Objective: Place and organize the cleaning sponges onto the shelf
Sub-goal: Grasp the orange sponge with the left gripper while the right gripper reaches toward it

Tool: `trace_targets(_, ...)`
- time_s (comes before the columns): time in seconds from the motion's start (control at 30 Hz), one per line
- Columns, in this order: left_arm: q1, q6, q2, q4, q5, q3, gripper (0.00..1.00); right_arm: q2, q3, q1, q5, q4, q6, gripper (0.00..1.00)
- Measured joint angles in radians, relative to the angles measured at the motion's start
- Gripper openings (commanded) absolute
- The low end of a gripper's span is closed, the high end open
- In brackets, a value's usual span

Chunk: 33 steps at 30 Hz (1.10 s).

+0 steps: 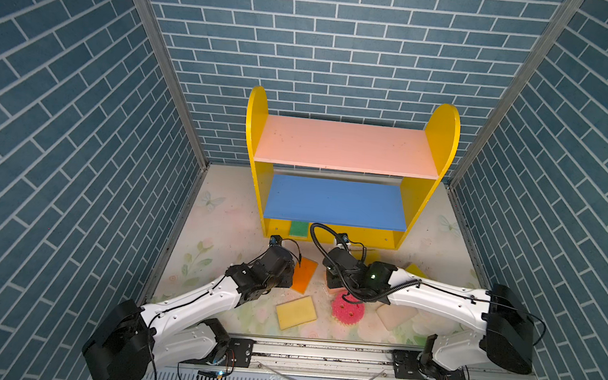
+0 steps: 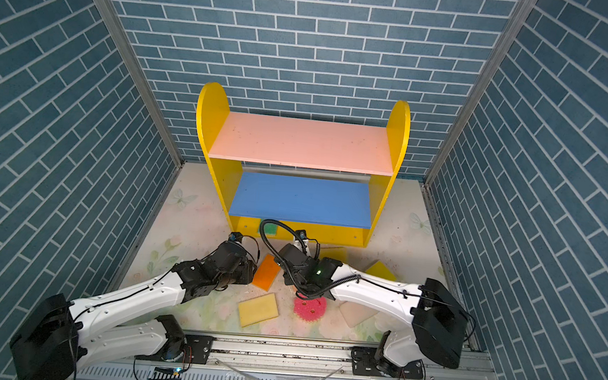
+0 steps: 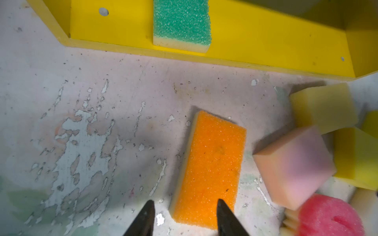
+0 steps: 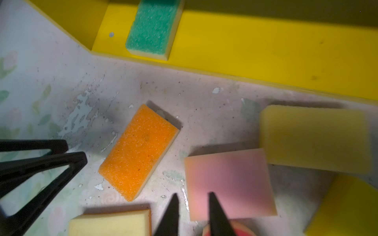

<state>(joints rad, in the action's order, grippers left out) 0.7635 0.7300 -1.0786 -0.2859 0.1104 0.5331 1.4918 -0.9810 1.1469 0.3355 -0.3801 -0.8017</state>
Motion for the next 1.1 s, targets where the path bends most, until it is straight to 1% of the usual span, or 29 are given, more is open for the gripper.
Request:
trace_targets(0.07, 0.0, 0.011, 0.016, 0.001, 0.0, -0.014, 0.61, 0.062, -0.03, 0.0, -0.03, 0.024, 0.018, 0.05)
trace_targets(0.13, 0.0, 0.023, 0.028, 0.012, 0.0, -0.032, 0.61, 0.12, -0.065, 0.0, -0.071, 0.065, 0.026, 0.07)
trace_targets(0.23, -0.002, 0.039, 0.029, 0.043, -0.003, -0.063, 0.61, 0.163, -0.081, 0.0, -0.128, 0.112, 0.034, 0.16)
trace_targets(0.37, -0.005, 0.053, 0.004, 0.1, -0.022, -0.095, 0.59, 0.207, -0.085, 0.0, -0.202, 0.146, 0.033, 0.2)
trace_targets(0.5, -0.006, 0.076, -0.05, 0.182, -0.053, -0.117, 0.58, 0.239, -0.085, -0.002, -0.26, 0.164, 0.031, 0.33)
trace_targets(0.53, -0.006, 0.083, -0.068, 0.196, -0.061, -0.121, 0.57, 0.244, -0.085, -0.004, -0.273, 0.167, 0.026, 0.35)
trace_targets(0.63, -0.006, 0.099, -0.115, 0.238, -0.084, -0.133, 0.54, 0.253, -0.083, -0.014, -0.312, 0.195, 0.01, 0.35)
trace_targets(0.77, -0.006, 0.108, -0.149, 0.28, -0.099, -0.135, 0.51, 0.256, -0.055, -0.055, -0.356, 0.271, -0.031, 0.34)
trace_targets(0.83, -0.006, 0.109, -0.164, 0.303, -0.106, -0.134, 0.47, 0.257, -0.031, -0.079, -0.375, 0.297, -0.05, 0.33)
trace_targets(0.93, -0.006, 0.105, -0.201, 0.336, -0.119, -0.124, 0.28, 0.262, -0.011, -0.102, -0.389, 0.314, -0.066, 0.34)
trace_targets(0.97, -0.006, 0.107, -0.212, 0.342, -0.123, -0.118, 0.24, 0.262, -0.008, -0.109, -0.389, 0.317, -0.067, 0.34)
trace_targets(1.1, -0.006, 0.105, -0.262, 0.375, -0.135, -0.09, 0.14, 0.256, 0.004, -0.12, -0.377, 0.323, -0.066, 0.34)
